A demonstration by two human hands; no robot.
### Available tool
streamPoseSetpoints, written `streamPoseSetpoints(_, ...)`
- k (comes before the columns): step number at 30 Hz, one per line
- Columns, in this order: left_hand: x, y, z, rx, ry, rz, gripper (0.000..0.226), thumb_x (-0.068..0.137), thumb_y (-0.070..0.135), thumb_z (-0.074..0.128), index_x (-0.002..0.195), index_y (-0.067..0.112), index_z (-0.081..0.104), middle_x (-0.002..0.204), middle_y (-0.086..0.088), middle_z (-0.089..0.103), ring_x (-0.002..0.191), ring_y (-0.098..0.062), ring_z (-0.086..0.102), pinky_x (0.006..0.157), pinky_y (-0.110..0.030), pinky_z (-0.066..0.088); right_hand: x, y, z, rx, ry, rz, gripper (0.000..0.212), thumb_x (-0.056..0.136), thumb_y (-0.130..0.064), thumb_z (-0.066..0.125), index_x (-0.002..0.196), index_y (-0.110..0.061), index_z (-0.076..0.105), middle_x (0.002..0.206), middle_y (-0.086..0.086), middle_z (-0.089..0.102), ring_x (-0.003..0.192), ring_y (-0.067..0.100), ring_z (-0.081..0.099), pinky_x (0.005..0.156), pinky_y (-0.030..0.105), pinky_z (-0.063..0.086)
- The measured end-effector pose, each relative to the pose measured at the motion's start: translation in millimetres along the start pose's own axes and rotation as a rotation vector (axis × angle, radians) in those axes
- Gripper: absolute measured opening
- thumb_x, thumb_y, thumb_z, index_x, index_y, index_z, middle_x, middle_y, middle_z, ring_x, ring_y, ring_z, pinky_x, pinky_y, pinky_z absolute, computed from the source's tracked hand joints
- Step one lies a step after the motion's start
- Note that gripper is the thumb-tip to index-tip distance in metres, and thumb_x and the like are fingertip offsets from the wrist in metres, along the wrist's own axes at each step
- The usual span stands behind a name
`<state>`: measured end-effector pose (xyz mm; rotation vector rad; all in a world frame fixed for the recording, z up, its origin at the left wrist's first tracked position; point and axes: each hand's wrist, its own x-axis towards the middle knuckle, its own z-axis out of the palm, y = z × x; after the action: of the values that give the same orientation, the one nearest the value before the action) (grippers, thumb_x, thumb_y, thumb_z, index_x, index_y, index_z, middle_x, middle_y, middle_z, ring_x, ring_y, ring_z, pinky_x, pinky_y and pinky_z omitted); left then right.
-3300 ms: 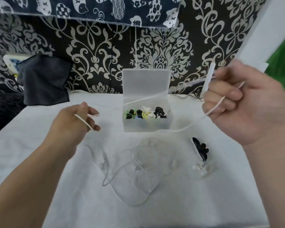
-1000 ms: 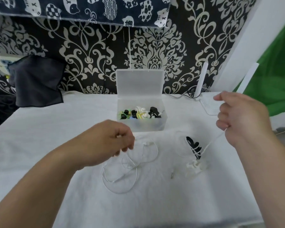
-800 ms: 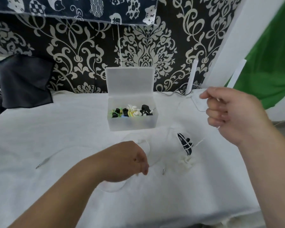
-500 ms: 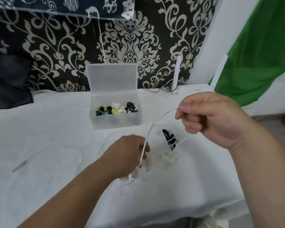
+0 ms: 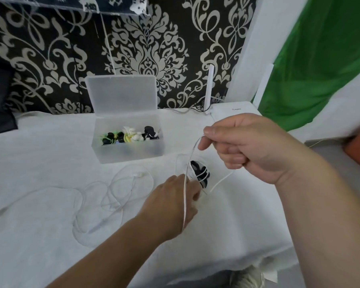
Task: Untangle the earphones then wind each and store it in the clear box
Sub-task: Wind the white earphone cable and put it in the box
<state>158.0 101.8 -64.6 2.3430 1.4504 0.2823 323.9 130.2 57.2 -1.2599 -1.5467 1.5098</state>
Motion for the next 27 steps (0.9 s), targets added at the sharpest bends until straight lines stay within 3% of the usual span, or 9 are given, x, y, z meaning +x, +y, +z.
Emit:
streamPoseSetpoints(4, -8.2, -12.8, -16.8, -0.094, -0.039, -0.106, 0.018, 0.085, 0.041, 0.064, 0.092, 0.032, 0.051, 0.088, 0.012, 0.058, 0.081, -0.012, 0.057, 0.073, -0.029, 0.050, 8.8, 0.6, 6.2, -0.023, 0.144, -0.043, 0.031, 0.095, -0.016, 0.061, 0.069, -0.009, 0.075, 0.053, 0.003, 0.045, 0.050, 0.018, 0.039, 0.049, 0.026, 0.032)
streamPoseSetpoints(9, -26.8, -39.3, -47.5, -0.409, 0.031, -0.401, 0.028, 0.084, 0.032, 0.072, 0.102, 0.032, 0.051, 0.087, 0.011, 0.063, 0.078, -0.011, 0.064, 0.063, -0.025, 0.051, 18.6, -7.8, 14.2, 0.102, 0.181, -0.105, 0.028, 0.100, -0.018, 0.054, 0.082, -0.007, 0.072, 0.051, -0.004, 0.030, 0.047, 0.012, 0.021, 0.045, 0.025, 0.013)
streamPoseSetpoints(11, -35.0, -52.2, -55.1, -0.558, 0.117, -0.501, 0.029, 0.088, 0.027, 0.069, 0.112, 0.034, 0.052, 0.090, 0.006, 0.063, 0.079, -0.018, 0.069, 0.061, -0.028, 0.053, 20.3, -12.1, 19.0, 0.080, 0.165, -0.102, 0.025, 0.100, -0.017, 0.053, 0.087, -0.007, 0.073, 0.051, -0.004, 0.026, 0.046, 0.012, 0.018, 0.045, 0.024, 0.012)
streamPoseSetpoints(13, -42.2, -64.8, -62.2, -0.692, 0.319, -0.558, 0.026, 0.092, 0.021, 0.066, 0.112, 0.037, 0.059, 0.089, 0.000, 0.062, 0.078, -0.021, 0.071, 0.070, -0.033, 0.059, 23.0, -15.3, 28.4, -0.042, 0.093, -0.087, 0.025, 0.100, -0.015, 0.054, 0.088, -0.008, 0.075, 0.052, -0.003, 0.028, 0.047, 0.013, 0.021, 0.044, 0.024, 0.016)
streamPoseSetpoints(16, -52.5, -76.9, -74.9, -0.896, 0.621, -0.560, 0.027, 0.095, 0.010, 0.063, 0.088, 0.035, 0.070, 0.082, -0.004, 0.059, 0.076, -0.021, 0.070, 0.080, -0.037, 0.061, 30.6, -14.7, 49.1, -0.266, -0.058, -0.071, 0.024, 0.099, -0.008, 0.055, 0.084, -0.006, 0.074, 0.053, 0.003, 0.043, 0.049, 0.015, 0.038, 0.046, 0.023, 0.035)
streamPoseSetpoints(18, -56.8, -78.3, -82.4, -0.973, 0.693, -0.530, 0.029, 0.094, 0.006, 0.062, 0.078, 0.028, 0.072, 0.081, -0.002, 0.059, 0.073, -0.018, 0.067, 0.082, -0.037, 0.061, 37.3, -13.6, 63.0, -0.407, -0.130, -0.058, 0.028, 0.098, -0.010, 0.057, 0.077, -0.014, 0.076, 0.058, 0.003, 0.052, 0.053, 0.013, 0.045, 0.053, 0.026, 0.041)
streamPoseSetpoints(22, -63.1, -75.0, -92.0, -1.007, 0.722, -0.473, 0.017, 0.095, 0.019, 0.062, 0.088, 0.024, 0.078, 0.089, 0.008, 0.073, 0.083, -0.016, 0.071, 0.090, -0.036, 0.059, 47.2, -18.3, 90.2, -0.699, -0.278, -0.021, 0.020, 0.096, -0.026, 0.061, 0.087, -0.028, 0.079, 0.051, -0.013, 0.053, 0.052, 0.008, 0.041, 0.054, 0.025, 0.031)
streamPoseSetpoints(25, -66.7, -74.2, -97.7, -1.104, 0.659, -0.419, 0.022, 0.098, 0.016, 0.058, 0.101, 0.023, 0.078, 0.100, 0.006, 0.076, 0.092, -0.010, 0.072, 0.092, -0.028, 0.056, 49.8, -21.2, 107.3, -0.719, -0.290, -0.046, 0.014, 0.092, -0.031, 0.066, 0.086, -0.031, 0.079, 0.078, -0.005, 0.074, 0.070, 0.017, 0.061, 0.066, 0.035, 0.046)
streamPoseSetpoints(27, -68.8, -76.0, -99.8, -1.106, 0.598, -0.360, 0.021, 0.092, 0.010, 0.066, 0.106, 0.022, 0.077, 0.103, 0.001, 0.074, 0.094, -0.013, 0.071, 0.088, -0.022, 0.055, 51.2, -23.1, 114.6, -0.684, -0.238, -0.086, 0.014, 0.091, -0.032, 0.066, 0.085, -0.031, 0.079, 0.089, 0.005, 0.075, 0.085, 0.029, 0.067, 0.078, 0.045, 0.053)
